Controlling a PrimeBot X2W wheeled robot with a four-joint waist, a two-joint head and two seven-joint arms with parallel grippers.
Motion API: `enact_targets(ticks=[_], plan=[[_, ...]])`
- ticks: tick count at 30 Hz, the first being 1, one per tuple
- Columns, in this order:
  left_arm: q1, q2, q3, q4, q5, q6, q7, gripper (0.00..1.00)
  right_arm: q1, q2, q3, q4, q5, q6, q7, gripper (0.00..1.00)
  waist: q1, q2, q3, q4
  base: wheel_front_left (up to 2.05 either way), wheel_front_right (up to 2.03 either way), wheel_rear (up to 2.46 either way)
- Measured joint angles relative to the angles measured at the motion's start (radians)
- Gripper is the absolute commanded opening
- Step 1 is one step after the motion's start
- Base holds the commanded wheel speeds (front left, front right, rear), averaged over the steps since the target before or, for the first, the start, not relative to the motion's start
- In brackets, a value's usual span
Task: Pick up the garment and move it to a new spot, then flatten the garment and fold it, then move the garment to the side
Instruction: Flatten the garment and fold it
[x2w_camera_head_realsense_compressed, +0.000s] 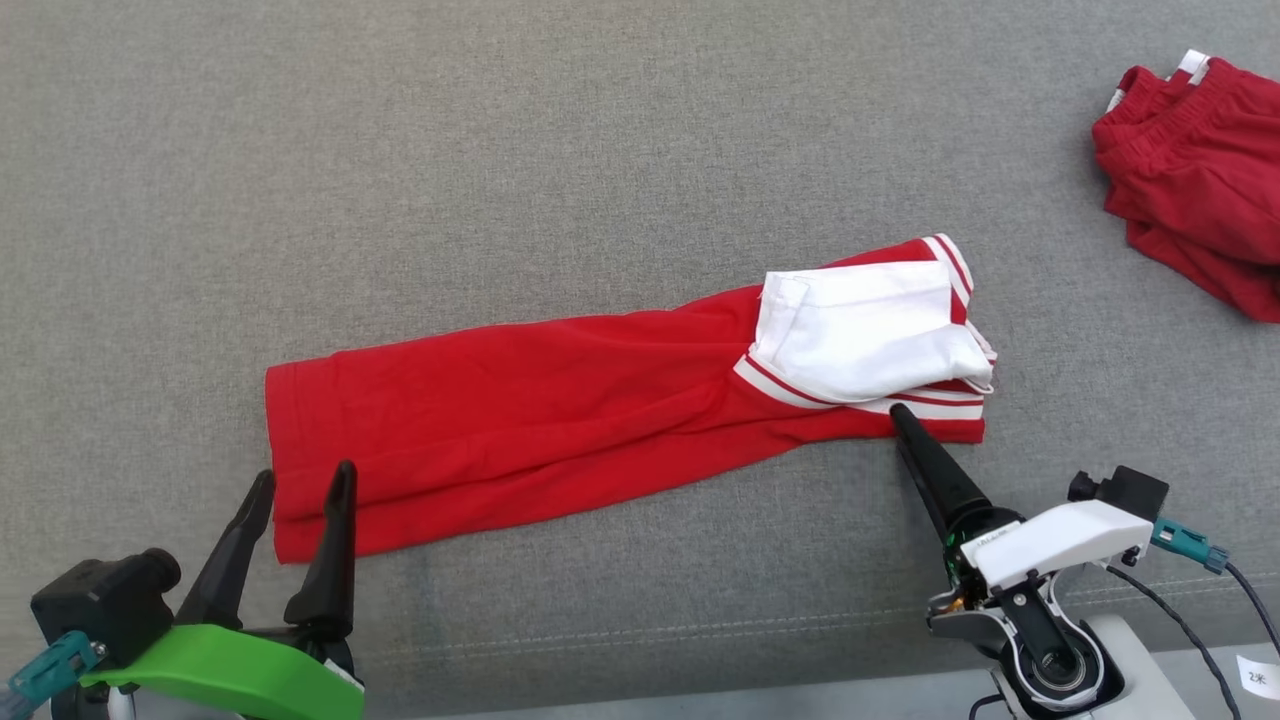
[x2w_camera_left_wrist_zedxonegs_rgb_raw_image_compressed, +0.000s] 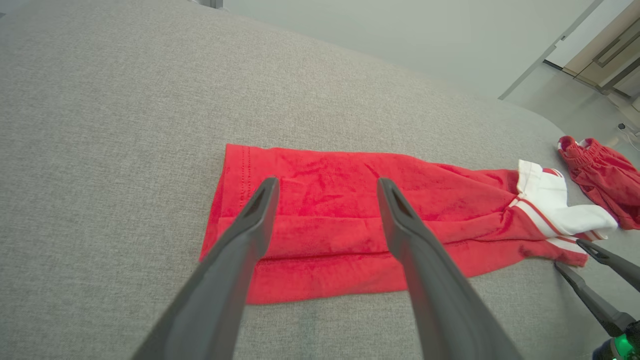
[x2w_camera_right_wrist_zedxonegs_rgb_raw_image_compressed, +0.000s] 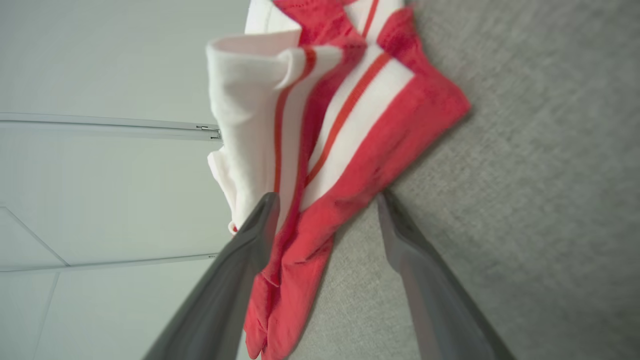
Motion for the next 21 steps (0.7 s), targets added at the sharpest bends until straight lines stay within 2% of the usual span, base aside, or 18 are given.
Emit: enact_targets(ticks=[3,10,21], plan=[[0.004,-0.002,-0.011,0.001,0.003,0.0,0.0,1.0,0.0,-0.014,-0.013,-0.001,-0.01,0.0,-0.005,1.0,0.0,0.0,0.001,-0.002,0.0,0.0,0.0],[0.008,-0.007,-0.026,0.009,0.01,0.003,0.0,1.0,-0.005,-0.098,-0.033,-0.013,-0.056,0.0,-0.011,1.0,0.0,0.0,-0.001,-0.009,0.0,0.0,0.0],[0.009,-0.01,-0.054,0.016,0.017,0.002,0.003,1.0,-0.025,-0.109,-0.019,-0.026,-0.051,0.0,-0.012,1.0,0.0,0.0,-0.002,-0.01,0.0,0.0,0.0]])
